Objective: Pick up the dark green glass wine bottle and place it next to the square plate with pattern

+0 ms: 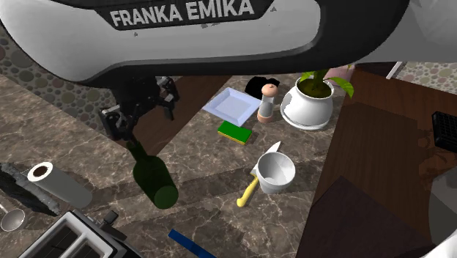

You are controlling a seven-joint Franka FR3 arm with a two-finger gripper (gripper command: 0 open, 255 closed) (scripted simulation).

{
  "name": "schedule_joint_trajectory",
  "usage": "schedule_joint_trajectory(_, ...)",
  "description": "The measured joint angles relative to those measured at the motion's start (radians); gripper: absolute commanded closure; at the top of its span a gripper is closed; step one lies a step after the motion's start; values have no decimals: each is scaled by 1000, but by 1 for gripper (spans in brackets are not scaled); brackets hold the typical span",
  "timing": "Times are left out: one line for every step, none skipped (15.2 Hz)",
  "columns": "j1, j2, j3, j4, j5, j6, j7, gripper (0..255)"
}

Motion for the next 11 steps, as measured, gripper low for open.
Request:
schedule_joint_trajectory(13,43,3,52,-9,-15,12,0)
schedule_joint_trajectory(26,97,5,120,-22,-33,23,0)
schedule_joint_trajectory(40,137,7,172,-29,-51,34,0)
schedule_joint_trajectory(54,187,7,234,-39,-67,42,0)
schedule_joint_trajectory(66,222,7,279,-46,-81,49,0)
schedule_joint_trajectory(73,242,7,298,-50,-82,54,0)
schedule_joint_trajectory(75,249,7,298,-51,-76,55,0)
schedule_joint_trajectory(75,251,6,287,-51,-63,57,0)
schedule_joint_trajectory(74,253,6,279,-52,-54,57,0)
schedule_joint_trajectory(73,250,6,263,-51,-41,57,0)
schedule_joint_trajectory(71,249,6,248,-51,-27,57,0)
